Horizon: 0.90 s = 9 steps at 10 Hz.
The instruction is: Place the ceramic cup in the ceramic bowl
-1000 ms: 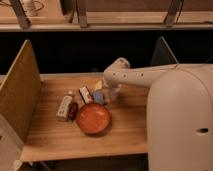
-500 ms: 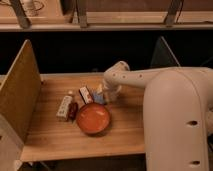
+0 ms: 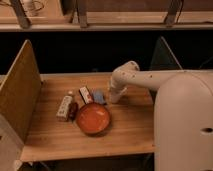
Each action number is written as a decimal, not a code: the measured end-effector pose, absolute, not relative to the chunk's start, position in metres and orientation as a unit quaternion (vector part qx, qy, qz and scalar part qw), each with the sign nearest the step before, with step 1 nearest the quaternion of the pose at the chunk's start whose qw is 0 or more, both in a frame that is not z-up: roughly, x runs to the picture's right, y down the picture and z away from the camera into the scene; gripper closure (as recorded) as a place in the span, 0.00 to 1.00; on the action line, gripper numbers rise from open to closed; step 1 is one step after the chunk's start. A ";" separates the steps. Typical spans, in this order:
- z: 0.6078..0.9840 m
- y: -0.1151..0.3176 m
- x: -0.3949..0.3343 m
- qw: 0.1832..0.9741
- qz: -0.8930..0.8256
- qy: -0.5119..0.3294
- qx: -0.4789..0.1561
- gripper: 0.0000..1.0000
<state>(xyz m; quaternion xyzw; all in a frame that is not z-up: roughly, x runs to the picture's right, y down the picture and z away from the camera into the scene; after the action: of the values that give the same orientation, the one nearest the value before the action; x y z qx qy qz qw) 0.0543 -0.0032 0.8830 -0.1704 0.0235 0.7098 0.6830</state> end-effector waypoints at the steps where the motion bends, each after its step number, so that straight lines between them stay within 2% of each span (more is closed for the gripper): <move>1: 0.869 -0.022 0.062 0.686 0.712 0.008 -0.148 1.00; 4: 0.830 -0.051 0.059 0.701 0.703 -0.036 -0.111 1.00; 9: 0.773 -0.046 0.005 0.729 0.666 -0.105 -0.118 1.00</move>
<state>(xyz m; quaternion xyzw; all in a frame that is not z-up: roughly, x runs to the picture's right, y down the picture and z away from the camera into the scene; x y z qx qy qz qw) 0.0046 -0.0464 0.7726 -0.1182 -0.1052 0.6657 0.7292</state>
